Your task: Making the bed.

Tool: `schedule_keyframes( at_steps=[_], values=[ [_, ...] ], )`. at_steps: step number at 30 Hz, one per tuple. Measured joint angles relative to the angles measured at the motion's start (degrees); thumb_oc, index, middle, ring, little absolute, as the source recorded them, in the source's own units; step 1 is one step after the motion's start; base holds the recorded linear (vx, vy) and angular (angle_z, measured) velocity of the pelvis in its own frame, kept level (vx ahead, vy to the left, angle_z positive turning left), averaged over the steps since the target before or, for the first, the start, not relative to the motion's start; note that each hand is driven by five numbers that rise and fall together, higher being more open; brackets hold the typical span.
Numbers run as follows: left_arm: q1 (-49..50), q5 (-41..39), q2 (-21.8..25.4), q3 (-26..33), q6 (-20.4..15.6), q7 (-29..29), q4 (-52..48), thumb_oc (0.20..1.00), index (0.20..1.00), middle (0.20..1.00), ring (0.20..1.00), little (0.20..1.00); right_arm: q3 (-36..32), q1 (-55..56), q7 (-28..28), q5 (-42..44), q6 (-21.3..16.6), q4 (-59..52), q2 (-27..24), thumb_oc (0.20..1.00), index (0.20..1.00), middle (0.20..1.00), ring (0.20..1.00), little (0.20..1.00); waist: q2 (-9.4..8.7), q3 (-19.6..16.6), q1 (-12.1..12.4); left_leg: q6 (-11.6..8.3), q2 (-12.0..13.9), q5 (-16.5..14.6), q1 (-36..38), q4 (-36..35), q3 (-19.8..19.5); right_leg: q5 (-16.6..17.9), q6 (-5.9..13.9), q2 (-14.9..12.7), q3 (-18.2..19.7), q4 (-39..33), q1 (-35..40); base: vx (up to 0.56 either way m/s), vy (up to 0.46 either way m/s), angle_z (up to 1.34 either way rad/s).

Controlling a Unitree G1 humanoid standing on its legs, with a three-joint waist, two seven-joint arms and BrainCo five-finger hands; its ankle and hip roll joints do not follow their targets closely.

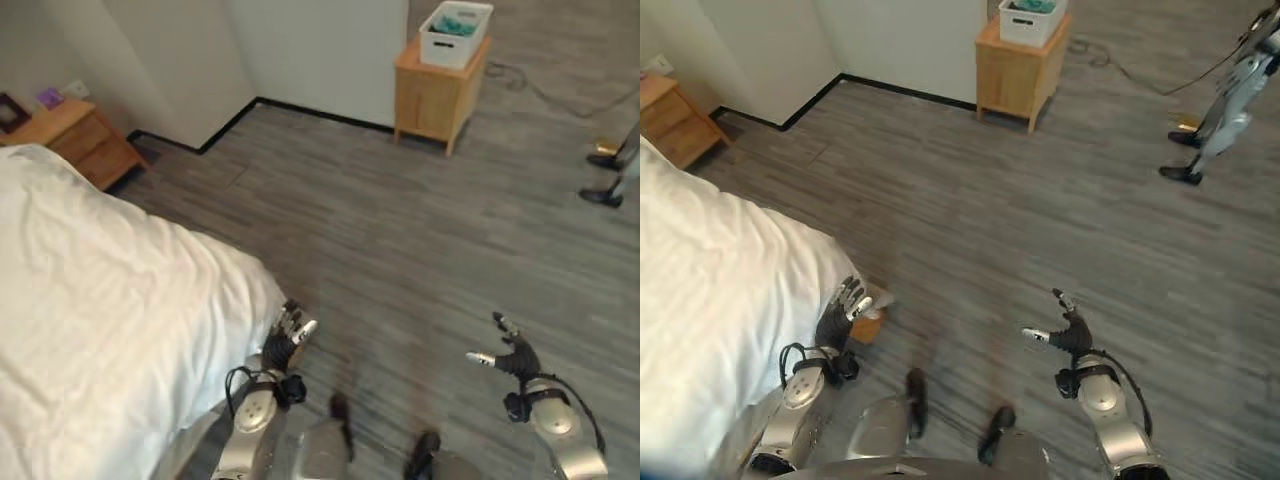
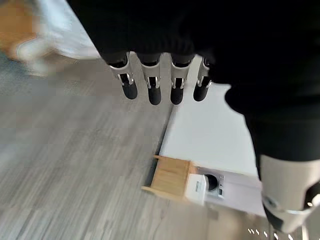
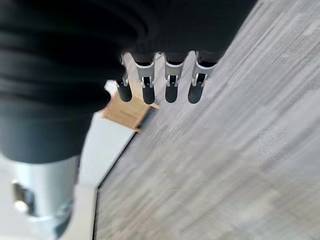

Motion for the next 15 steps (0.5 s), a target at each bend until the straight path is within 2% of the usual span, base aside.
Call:
schedule_keyframes(
  at_steps=[1, 2, 4, 5, 6, 7, 8, 9, 10, 11, 12, 13, 15],
  values=[
    [-0.7, 0.0, -0.1, 0.3, 0.0, 0.0, 0.8, 1.000, 1.000, 1.000, 1.000, 1.000, 0.0, 0.0, -0.2, -0.5, 0.0, 0.0, 0.7, 1.000, 1.000, 1.000, 1.000, 1.000, -0.02, 0.0, -0.1, -0.27, 0.6, 0.2, -0.7, -0.7, 1.5, 0.0, 0.06, 0.4, -0.5, -0.4, 0.6, 0.47, 0.172, -0.39],
    [-1.2, 0.0, 0.0, 0.4, 0.1, 0.0, 1.5, 1.000, 1.000, 1.000, 1.000, 1.000, 0.7, 1.3, -0.2, -0.9, 0.2, -0.1, 1.6, 1.000, 1.000, 1.000, 1.000, 1.000, -1.89, -1.2, -0.1, 0.56, 1.1, 0.8, -2.5, 0.8, 3.2, -0.8, 0.83, 0.0, -0.1, -0.7, 1.0, 0.43, 0.179, -0.21],
    [-0.9, 0.0, 0.5, 0.4, 0.4, 0.2, 1.7, 1.000, 1.000, 1.000, 1.000, 1.000, 0.7, 2.5, -0.2, -1.3, 0.3, -0.3, 2.1, 1.000, 1.000, 1.000, 1.000, 1.000, -4.32, -2.6, 0.1, 1.56, 0.9, 1.4, -2.4, 2.2, 3.3, -1.5, 1.82, -1.2, 0.6, -1.5, 1.6, 0.47, 0.193, -0.26],
    [-1.0, 0.1, 1.6, 0.3, 0.7, 1.1, 2.0, 1.000, 1.000, 1.000, 1.000, 1.000, 0.6, 3.2, -0.3, -1.7, 0.9, 0.0, 3.2, 1.000, 1.000, 1.000, 1.000, 1.000, -6.78, -4.5, -0.3, 2.45, -0.7, 1.7, -1.5, 4.6, 3.7, -3.2, 4.86, -4.3, 0.7, 0.6, 2.3, 0.36, 0.142, -0.16],
    [-1.0, 0.2, 1.7, 0.0, 0.8, 1.4, 1.8, 1.000, 1.000, 1.000, 1.000, 1.000, 0.5, 3.8, -0.5, -1.7, 0.9, -0.1, 3.2, 1.000, 1.000, 1.000, 1.000, 1.000, -7.73, -4.7, -0.3, 5.14, -1.9, 3.5, -0.2, 3.6, 4.7, -4.1, 5.59, -5.8, 1.0, 2.0, 2.5, 0.32, 0.113, -0.09],
    [-1.5, 0.2, 2.3, -0.2, 0.8, 1.7, 1.8, 1.000, 1.000, 1.000, 1.000, 1.000, 0.6, 3.9, -0.5, -1.8, 1.0, 0.2, 3.6, 1.000, 1.000, 1.000, 1.000, 1.000, -9.59, -4.8, 0.1, 7.19, -3.6, 2.7, 0.5, 3.7, 5.8, -4.7, 7.28, -7.9, 1.6, 3.5, 2.5, 0.38, 0.191, 0.04],
    [-2.4, 0.3, 3.0, -0.8, 1.2, 2.2, 2.1, 1.000, 1.000, 1.000, 1.000, 1.000, 1.2, 3.4, -0.5, -2.1, 1.0, 0.3, 3.6, 1.000, 1.000, 1.000, 1.000, 1.000, -10.47, -4.6, -0.3, 9.61, -5.8, 1.3, 1.8, 3.5, 5.9, -4.7, 8.23, -11.0, 2.0, 11.4, 0.5, 0.45, 0.281, 0.34],
    [-2.9, 0.6, 3.0, -1.5, 1.7, 2.4, 2.2, 1.000, 1.000, 1.000, 1.000, 1.000, 1.1, 3.4, -0.6, -2.4, 1.3, -0.4, 3.5, 1.000, 1.000, 1.000, 1.000, 1.000, -9.25, -3.9, -1.8, 11.24, -7.2, 2.1, 3.8, 2.3, 4.1, -4.4, 8.08, -14.2, 2.1, 22.0, -2.1, 0.33, 0.249, 0.74],
    [-2.7, 0.7, 3.4, -2.3, 1.7, 2.4, 1.8, 1.000, 1.000, 1.000, 1.000, 1.000, 1.3, 4.1, -0.6, -2.8, 1.4, -1.1, 3.6, 1.000, 1.000, 1.000, 1.000, 1.000, -9.06, -4.1, -2.8, 11.90, -8.6, 2.1, 5.2, 1.4, 3.4, -3.2, 7.49, -16.8, 2.0, 28.2, -3.7, 0.49, 0.256, 0.81],
    [-3.0, 0.8, 3.5, -2.5, 1.6, 2.4, 1.3, 1.000, 1.000, 1.000, 1.000, 1.000, 1.7, 4.4, -0.6, -2.9, 1.3, -1.5, 3.5, 1.000, 1.000, 1.000, 1.000, 1.000, -9.19, -4.2, -3.0, 12.34, -9.9, -0.5, 6.9, 0.2, 2.4, -1.6, 8.46, -17.8, 3.8, 31.9, -5.5, 0.29, 0.121, 0.59],
    [-3.0, 1.0, 3.3, -2.8, 1.2, 3.0, 1.2, 1.000, 1.000, 1.000, 1.000, 1.000, 2.0, 4.3, -0.5, -3.1, 1.3, -1.5, 3.9, 1.000, 1.000, 1.000, 1.000, 1.000, -8.77, -3.9, -3.3, 13.07, -11.0, -0.6, 8.4, -0.6, 1.2, -1.5, 9.13, -18.2, 7.0, 35.4, -8.2, 0.57, 0.135, 0.75],
    [-3.7, 1.1, 3.5, -2.2, 1.2, 4.5, 1.5, 1.000, 1.000, 1.000, 1.000, 1.000, 2.0, 3.3, -0.5, -3.2, 0.8, -3.2, 3.6, 1.000, 1.000, 1.000, 1.000, 1.000, -6.84, -2.8, -5.9, 13.80, -10.9, -0.9, 9.4, -2.1, -2.8, -4.0, 9.61, -14.7, 10.0, 38.8, -13.8, 0.40, 0.007, 0.91],
    [-4.3, 1.1, 3.1, -3.5, 1.3, 4.7, 1.8, 1.000, 1.000, 1.000, 1.000, 1.000, 1.8, 2.6, -0.6, -3.2, 1.0, -3.3, 3.4, 1.000, 1.000, 1.000, 1.000, 1.000, -4.24, -0.8, -8.2, 13.95, -10.4, -0.6, 12.1, -4.7, -6.9, -5.3, 8.68, -11.4, 7.1, 33.9, -17.5, 0.53, -0.086, 1.00]
  ],
)
